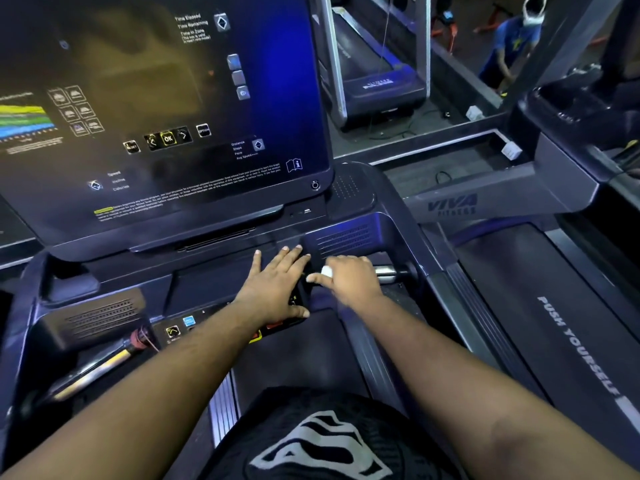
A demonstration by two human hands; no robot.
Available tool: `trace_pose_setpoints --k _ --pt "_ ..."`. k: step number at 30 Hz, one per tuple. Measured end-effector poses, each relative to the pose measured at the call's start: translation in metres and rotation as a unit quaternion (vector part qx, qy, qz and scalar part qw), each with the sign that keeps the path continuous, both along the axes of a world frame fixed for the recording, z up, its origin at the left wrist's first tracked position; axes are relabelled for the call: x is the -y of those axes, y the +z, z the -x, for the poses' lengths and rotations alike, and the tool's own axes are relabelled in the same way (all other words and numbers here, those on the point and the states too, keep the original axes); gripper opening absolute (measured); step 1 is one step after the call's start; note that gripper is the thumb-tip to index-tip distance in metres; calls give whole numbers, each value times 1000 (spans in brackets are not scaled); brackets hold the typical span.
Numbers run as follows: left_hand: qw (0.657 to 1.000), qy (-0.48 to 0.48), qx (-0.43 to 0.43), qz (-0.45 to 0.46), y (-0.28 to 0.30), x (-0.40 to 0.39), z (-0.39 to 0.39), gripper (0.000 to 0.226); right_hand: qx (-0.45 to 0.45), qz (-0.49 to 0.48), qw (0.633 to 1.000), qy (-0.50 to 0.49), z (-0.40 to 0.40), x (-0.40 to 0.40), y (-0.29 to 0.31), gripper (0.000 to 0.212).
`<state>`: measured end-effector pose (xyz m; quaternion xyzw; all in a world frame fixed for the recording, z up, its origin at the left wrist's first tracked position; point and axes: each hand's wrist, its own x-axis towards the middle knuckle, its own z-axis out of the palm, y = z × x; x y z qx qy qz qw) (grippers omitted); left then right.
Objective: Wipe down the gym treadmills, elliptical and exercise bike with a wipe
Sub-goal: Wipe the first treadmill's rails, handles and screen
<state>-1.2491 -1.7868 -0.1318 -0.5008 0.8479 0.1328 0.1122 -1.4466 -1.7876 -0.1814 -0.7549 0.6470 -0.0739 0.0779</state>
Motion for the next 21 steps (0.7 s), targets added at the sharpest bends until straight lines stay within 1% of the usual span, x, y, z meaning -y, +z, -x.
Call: trace_pose_setpoints --k 3,6,9,11,13,16,19,21 --pt "1000 0 5 0 0 0 -1 121 -14 34 999 18 6 -14 -16 95" --pt "1000 -2 7 -5 0 0 0 121 -29 87 996 15 16 -39 -43 102" --pt "1000 -2 6 -5 0 1 -1 121 -20 75 997 0 19 -29 -33 96" --pt "1000 -2 5 -8 0 2 -1 121 -17 32 999 1 18 -11 -14 92" --pt "1000 -2 7 -10 0 1 0 121 -23 -4 999 23 21 1 -7 94" --pt "1000 1 7 -11 1 1 0 121 -19 35 999 24 25 -10 -18 95" --pt "1000 2 4 -11 1 1 1 121 -51 82 995 7 25 -40 -45 103" --pt "1000 3 1 -8 0 1 0 121 -52 108 993 -1 26 -43 -50 102"
